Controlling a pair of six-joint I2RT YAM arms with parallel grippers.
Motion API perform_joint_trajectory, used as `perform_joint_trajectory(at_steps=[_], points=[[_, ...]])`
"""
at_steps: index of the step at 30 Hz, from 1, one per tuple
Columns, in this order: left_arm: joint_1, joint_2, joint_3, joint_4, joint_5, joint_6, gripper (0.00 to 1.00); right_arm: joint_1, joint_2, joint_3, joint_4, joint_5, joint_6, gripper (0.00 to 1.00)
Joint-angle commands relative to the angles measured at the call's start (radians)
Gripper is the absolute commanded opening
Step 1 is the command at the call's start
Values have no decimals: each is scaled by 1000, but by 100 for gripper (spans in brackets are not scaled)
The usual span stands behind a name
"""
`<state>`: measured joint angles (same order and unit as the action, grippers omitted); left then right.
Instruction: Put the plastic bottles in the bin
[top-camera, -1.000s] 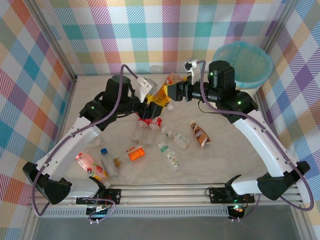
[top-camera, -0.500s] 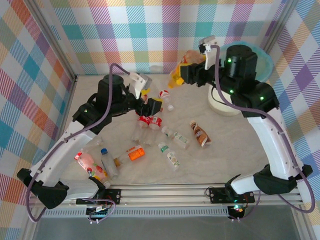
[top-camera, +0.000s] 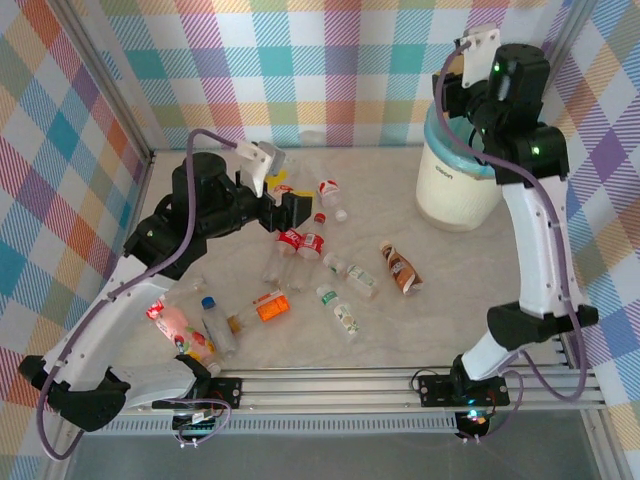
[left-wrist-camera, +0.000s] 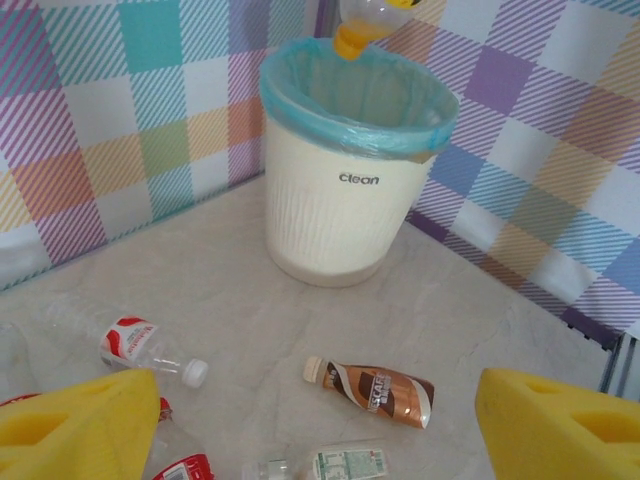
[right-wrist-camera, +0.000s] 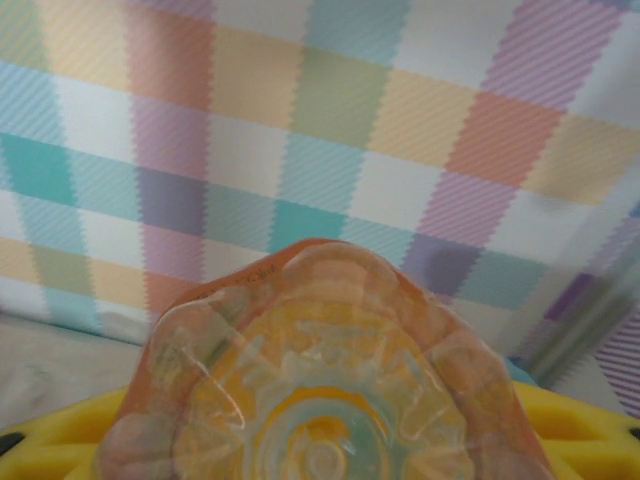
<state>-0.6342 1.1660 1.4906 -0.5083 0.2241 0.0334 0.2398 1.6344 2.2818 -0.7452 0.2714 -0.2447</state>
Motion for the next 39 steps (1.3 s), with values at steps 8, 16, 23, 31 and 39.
perform_joint_trajectory(at_steps=[8, 16, 23, 31, 39], points=[[-7, -32, -17, -45, -81, -31, 82, -121, 173, 68, -94, 60, 65, 56], [-7, 10, -34, -52, -100, -55, 82, -129, 145, -27, -30, 17, 134, 51], [-7, 37, -46, -55, -138, -76, 82, -122, 101, -135, 22, 42, 182, 58], [-7, 56, -33, -61, -141, -69, 82, -122, 88, -159, 44, 60, 180, 76], [-7, 68, -26, -68, -140, -69, 82, -122, 97, -141, 25, 49, 180, 75]])
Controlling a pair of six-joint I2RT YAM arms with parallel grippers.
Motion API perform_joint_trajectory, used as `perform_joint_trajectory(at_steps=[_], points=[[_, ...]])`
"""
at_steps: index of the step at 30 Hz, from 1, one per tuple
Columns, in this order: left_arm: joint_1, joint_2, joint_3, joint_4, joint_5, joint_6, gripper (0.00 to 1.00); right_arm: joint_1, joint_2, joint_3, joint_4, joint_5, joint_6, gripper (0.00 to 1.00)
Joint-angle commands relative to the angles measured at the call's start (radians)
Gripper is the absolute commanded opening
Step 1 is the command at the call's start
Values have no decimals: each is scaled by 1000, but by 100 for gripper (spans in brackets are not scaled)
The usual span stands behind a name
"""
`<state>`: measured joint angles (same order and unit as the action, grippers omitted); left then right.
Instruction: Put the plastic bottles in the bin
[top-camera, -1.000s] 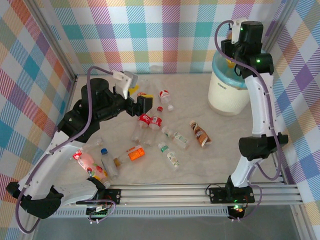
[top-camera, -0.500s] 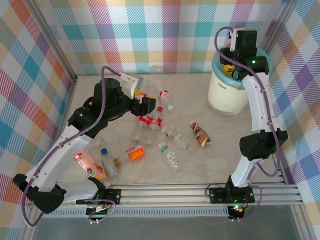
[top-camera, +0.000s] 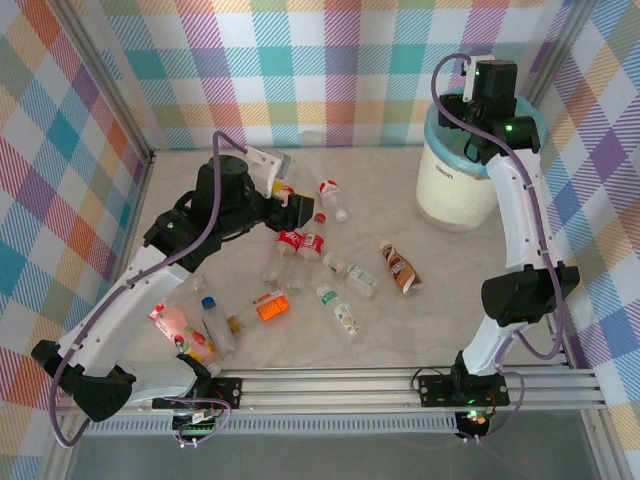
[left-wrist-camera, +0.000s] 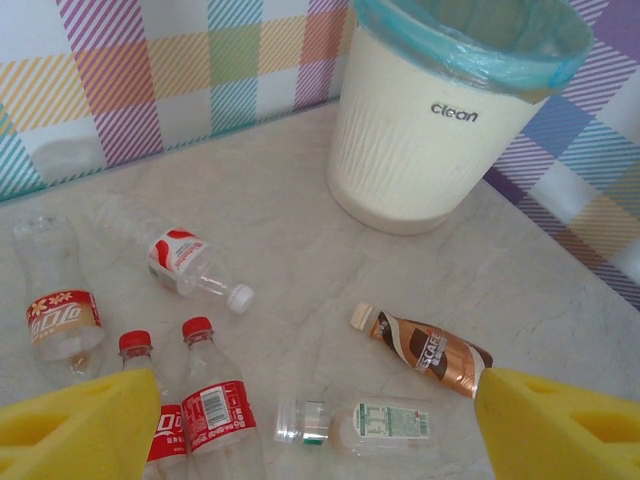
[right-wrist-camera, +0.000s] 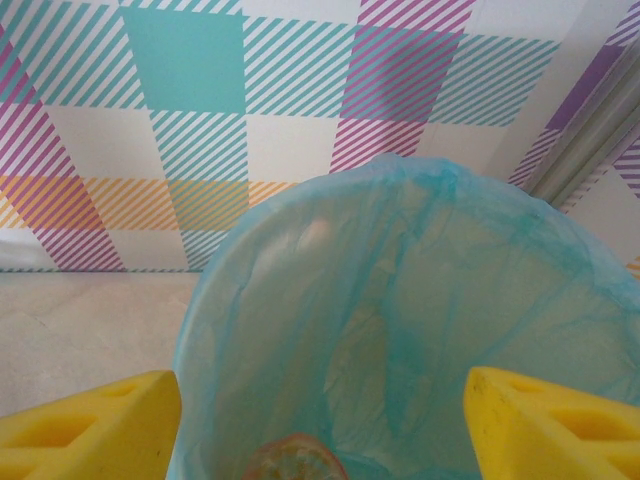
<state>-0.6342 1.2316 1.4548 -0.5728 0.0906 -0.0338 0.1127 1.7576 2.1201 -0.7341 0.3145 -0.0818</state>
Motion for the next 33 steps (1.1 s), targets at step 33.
perform_joint_trajectory(at_steps=[33], points=[[-7, 42, -136, -209, -170, -278, 81, 411, -262, -525, 158, -395, 224, 77]])
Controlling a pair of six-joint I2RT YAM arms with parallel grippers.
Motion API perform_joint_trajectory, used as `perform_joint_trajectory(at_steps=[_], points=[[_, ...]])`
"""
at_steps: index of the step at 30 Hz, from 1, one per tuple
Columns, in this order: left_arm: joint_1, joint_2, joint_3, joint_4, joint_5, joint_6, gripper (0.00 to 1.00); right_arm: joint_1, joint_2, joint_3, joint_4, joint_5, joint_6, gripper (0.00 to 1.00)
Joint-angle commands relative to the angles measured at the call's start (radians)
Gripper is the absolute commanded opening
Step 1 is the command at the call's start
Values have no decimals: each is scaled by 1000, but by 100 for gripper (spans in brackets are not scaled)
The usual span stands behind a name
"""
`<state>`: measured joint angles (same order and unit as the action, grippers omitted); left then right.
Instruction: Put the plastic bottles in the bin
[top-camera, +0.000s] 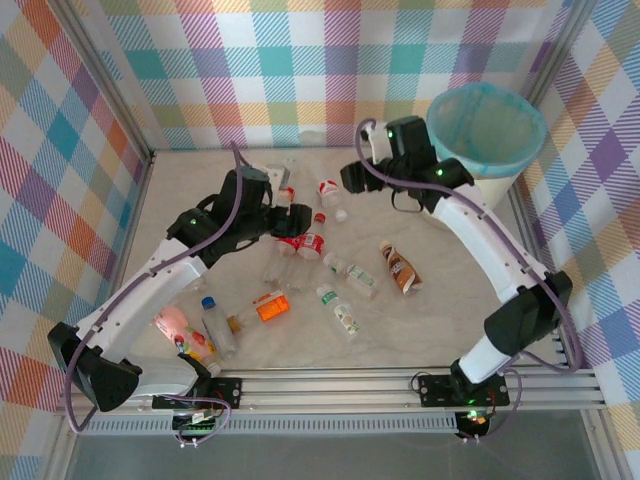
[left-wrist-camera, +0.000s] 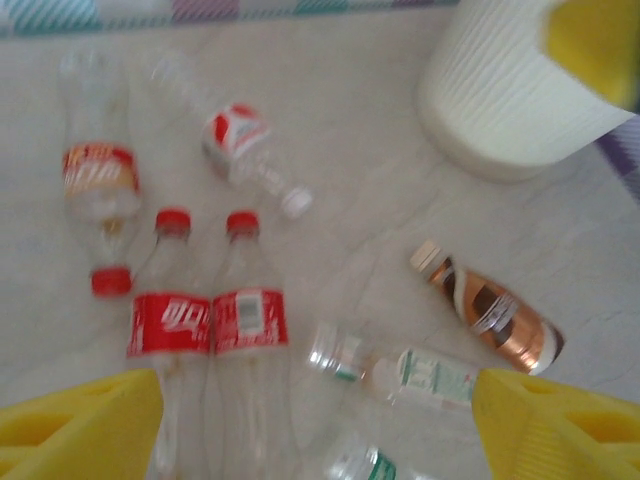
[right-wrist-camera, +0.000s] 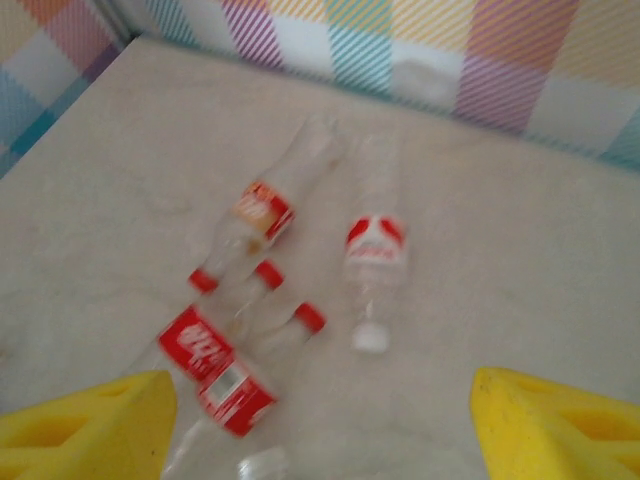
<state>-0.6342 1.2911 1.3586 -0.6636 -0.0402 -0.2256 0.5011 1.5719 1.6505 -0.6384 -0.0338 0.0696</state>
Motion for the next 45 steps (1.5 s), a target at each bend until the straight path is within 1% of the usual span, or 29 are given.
perform_joint_trajectory(at_steps=[1, 4, 7, 9, 12, 14, 18, 21, 24, 27, 31, 33, 38, 42, 45], points=[[-7, -23, -62, -145, -34, -101, 81, 41, -97, -100, 67, -53, 79, 77], [-7, -39, -136, -222, -1, -98, 80, 79, -149, -210, 81, -73, 101, 76], [-7, -44, -213, -304, -26, -95, 79, 94, -186, -299, 95, -107, 125, 76], [-7, -50, -260, -331, -53, -108, 78, 99, -197, -333, 103, -110, 139, 76], [-7, -77, -335, -305, -66, -131, 78, 101, -195, -350, 104, -129, 153, 76], [-7, -85, -354, -266, -73, -151, 79, 104, -188, -352, 102, -135, 156, 76], [-4, -25, -313, -176, -55, -173, 80, 107, -182, -353, 109, -155, 176, 76], [31, 86, -262, -153, -59, -140, 80, 109, -184, -357, 111, -164, 181, 76], [102, 192, -218, -139, -7, -97, 78, 109, -192, -354, 102, -167, 180, 76], [136, 252, -197, -85, 39, -50, 78, 109, -206, -356, 98, -169, 175, 76], [175, 335, -153, -67, 105, 12, 75, 109, -217, -356, 88, -163, 164, 77], [187, 367, -141, -58, 121, 27, 75, 109, -217, -357, 87, -161, 157, 77], [217, 430, -128, -41, 201, 47, 72, 109, -213, -356, 89, -164, 156, 78], [218, 471, -120, -40, 212, 62, 71, 109, -212, -357, 92, -161, 159, 79], [220, 501, -112, -45, 194, 73, 67, 109, -211, -356, 91, -161, 158, 80]])
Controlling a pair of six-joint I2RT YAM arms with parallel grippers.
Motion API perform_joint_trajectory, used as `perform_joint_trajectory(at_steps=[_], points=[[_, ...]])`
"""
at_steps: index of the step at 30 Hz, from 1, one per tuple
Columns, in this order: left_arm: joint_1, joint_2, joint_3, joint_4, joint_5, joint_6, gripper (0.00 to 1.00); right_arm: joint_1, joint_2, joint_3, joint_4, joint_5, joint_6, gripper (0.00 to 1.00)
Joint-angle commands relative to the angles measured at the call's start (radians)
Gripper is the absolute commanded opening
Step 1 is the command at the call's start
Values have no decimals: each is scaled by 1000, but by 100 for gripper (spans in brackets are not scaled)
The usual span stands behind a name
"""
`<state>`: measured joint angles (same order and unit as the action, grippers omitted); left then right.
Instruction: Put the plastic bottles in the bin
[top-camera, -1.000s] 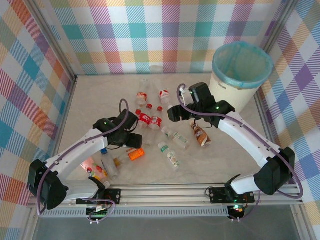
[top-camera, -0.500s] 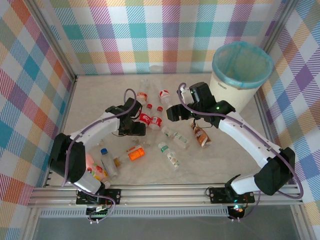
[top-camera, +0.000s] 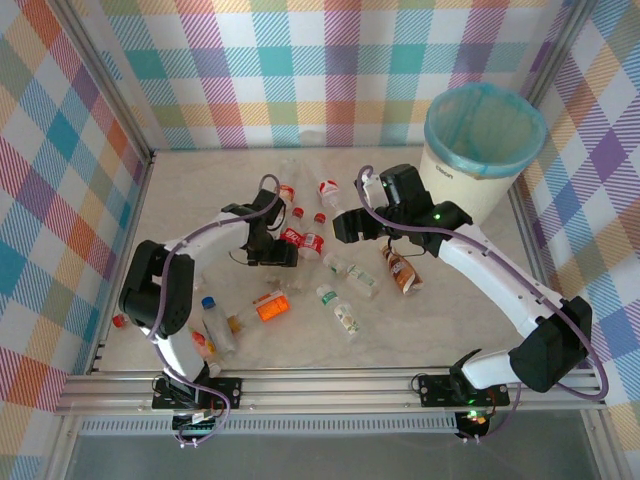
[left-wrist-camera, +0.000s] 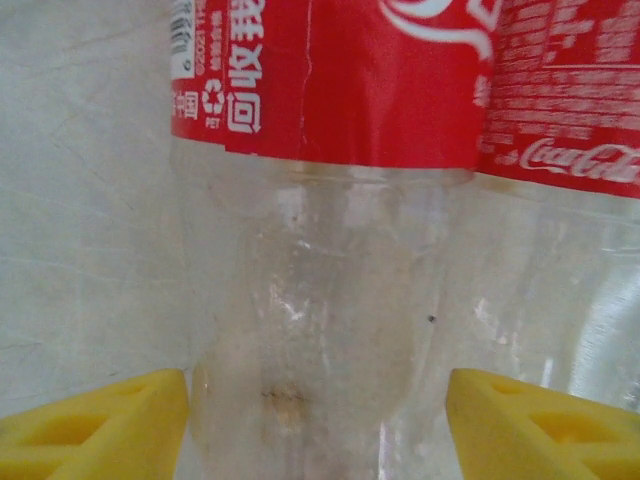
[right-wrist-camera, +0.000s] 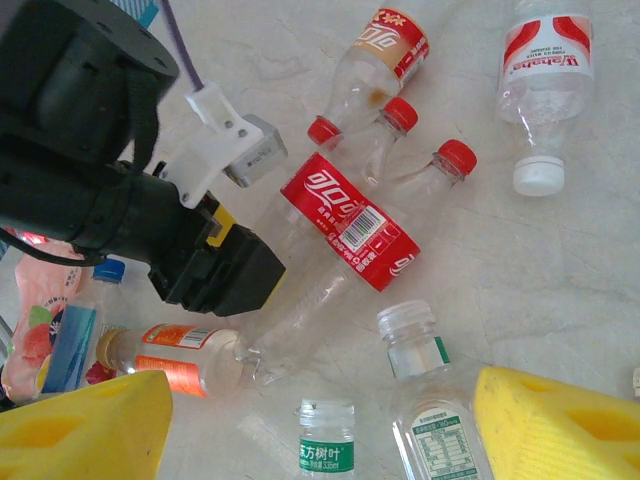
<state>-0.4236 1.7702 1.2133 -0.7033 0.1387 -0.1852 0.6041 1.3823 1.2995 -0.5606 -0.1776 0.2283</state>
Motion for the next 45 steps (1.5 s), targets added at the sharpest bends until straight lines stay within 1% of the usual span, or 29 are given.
perform_joint_trajectory(at_steps=[1, 8, 14, 17, 21, 27, 29, 33, 36, 41, 45], points=[[11, 31, 35, -5, 10, 35, 66, 6, -22, -4, 12, -19, 2, 80], [24, 71, 42, -2, -7, 49, 65, 6, -27, 1, -4, -17, 2, 80], [27, 44, 55, -14, -1, 67, 58, 6, -32, 17, -14, -19, 5, 80], [26, -12, 60, -37, 5, 80, 57, 6, -28, 45, -23, -14, 0, 81], [26, -126, 63, -61, 41, 112, 56, 6, -16, 105, -26, 3, 3, 81], [26, -305, 86, -90, 63, 177, 53, 6, 20, 205, 24, -59, 43, 81], [23, -366, 93, -75, 98, 207, 52, 6, 29, 222, 65, -92, 67, 81], [6, -509, 53, 26, 170, 299, 51, 6, 43, 240, 193, -163, 143, 80], [2, -589, 24, 83, 229, 334, 51, 6, 70, 284, 234, -193, 187, 80], [-5, -652, 15, 103, 331, 378, 51, 7, 126, 374, 245, -259, 231, 78], [-7, -658, 26, 82, 376, 394, 51, 6, 150, 409, 257, -302, 249, 75]])
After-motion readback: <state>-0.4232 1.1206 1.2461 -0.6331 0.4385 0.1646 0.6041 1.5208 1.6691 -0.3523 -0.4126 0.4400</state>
